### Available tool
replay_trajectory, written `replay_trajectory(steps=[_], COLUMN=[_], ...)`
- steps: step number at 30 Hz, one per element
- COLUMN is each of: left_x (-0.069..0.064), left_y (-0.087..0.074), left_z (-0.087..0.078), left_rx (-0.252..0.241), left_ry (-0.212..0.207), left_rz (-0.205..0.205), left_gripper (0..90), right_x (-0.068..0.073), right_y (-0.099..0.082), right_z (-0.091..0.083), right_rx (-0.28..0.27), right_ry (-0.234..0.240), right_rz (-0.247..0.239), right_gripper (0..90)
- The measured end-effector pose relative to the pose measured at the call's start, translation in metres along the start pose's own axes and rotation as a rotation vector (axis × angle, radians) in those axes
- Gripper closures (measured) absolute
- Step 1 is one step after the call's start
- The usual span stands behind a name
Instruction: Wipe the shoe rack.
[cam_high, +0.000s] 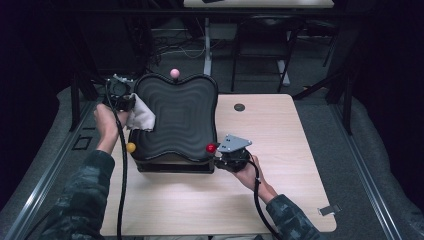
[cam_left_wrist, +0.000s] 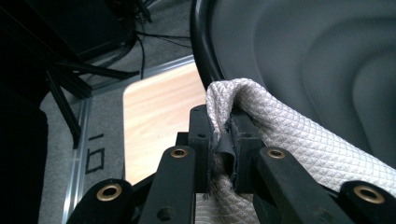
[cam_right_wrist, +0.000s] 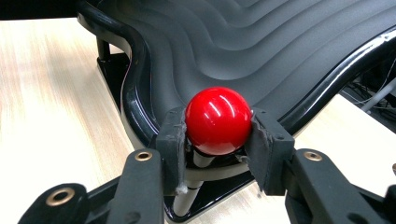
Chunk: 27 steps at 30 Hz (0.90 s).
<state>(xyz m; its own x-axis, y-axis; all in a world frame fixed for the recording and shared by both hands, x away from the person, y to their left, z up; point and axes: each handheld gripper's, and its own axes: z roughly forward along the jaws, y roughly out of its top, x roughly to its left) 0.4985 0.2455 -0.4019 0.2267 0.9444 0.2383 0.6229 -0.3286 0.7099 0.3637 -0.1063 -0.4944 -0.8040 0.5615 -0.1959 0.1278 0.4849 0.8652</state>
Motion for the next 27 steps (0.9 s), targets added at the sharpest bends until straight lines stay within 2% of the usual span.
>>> replay_trajectory(steps=[12, 18, 20, 27], left_x=[0.004, 0.002, 0.0, -0.002], left_y=[0.03, 0.043, 0.046, 0.057], left_z=[0.009, 0.014, 0.015, 0.019], left_rx=[-0.014, -0.02, -0.02, -0.032], left_ry=[0.047, 0.076, 0.092, 0.108], left_rz=[-0.016, -0.006, 0.012, 0.008], left_gripper=[81.7, 81.8, 81.8, 81.6], right_x=[0.0, 0.0, 0.0, 0.0], right_y=[0.0, 0.0, 0.0, 0.0], right_z=[0.0, 0.0, 0.0, 0.0], right_rx=[0.001, 0.0, -0.002, 0.001], right_ry=[0.0, 0.001, 0.004, -0.002], right_rz=[-0.002, -0.001, -0.001, -0.002], right_gripper=[60.2, 60.2, 60.2, 60.2])
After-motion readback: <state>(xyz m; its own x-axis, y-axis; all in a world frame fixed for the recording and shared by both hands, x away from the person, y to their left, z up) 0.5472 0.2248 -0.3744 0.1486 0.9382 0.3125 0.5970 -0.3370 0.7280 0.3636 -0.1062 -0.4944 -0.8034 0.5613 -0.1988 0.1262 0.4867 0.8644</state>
